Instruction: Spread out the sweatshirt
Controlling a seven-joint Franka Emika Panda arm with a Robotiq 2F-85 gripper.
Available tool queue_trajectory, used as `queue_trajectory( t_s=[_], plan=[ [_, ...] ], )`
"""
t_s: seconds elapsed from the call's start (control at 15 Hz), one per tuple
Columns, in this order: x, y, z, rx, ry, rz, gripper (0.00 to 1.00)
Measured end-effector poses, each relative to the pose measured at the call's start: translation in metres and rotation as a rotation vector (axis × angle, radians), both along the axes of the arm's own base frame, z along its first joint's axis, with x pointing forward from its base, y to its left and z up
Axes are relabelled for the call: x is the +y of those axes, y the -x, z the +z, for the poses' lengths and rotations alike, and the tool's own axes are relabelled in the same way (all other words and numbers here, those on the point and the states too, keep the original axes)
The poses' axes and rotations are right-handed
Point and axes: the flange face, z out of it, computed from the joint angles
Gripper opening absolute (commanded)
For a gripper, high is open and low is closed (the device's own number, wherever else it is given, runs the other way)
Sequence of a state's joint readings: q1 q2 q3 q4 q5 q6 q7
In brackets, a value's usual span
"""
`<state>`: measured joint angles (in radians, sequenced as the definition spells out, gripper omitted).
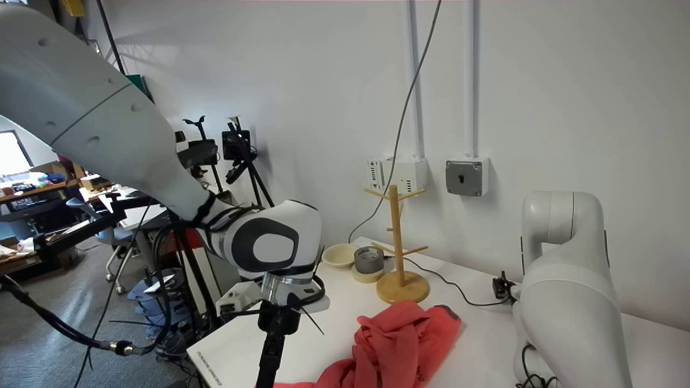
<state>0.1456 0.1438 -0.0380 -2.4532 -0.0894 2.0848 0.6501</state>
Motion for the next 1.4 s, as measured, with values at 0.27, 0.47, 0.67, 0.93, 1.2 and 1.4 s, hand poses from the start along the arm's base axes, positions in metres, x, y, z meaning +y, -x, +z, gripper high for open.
queue_trajectory(
  t_s=[0.27,0.47,0.67,0.93,1.2,1.4],
  plan=[
    [0.004,-0.027,0.013,-0.117,-0.026,0.022,1.0],
    [0.008,-0.048,0.02,-0.243,-0.049,0.032,1.0],
    [0.014,-0.074,0.028,-0.372,-0.073,0.039,1.0],
    [0.027,-0.114,0.034,-0.472,-0.116,-0.012,1.0],
    [0.037,-0.147,0.022,-0.505,-0.136,-0.103,1.0],
    [0.039,-0.166,0.004,-0.504,-0.138,-0.163,1.0]
  ],
)
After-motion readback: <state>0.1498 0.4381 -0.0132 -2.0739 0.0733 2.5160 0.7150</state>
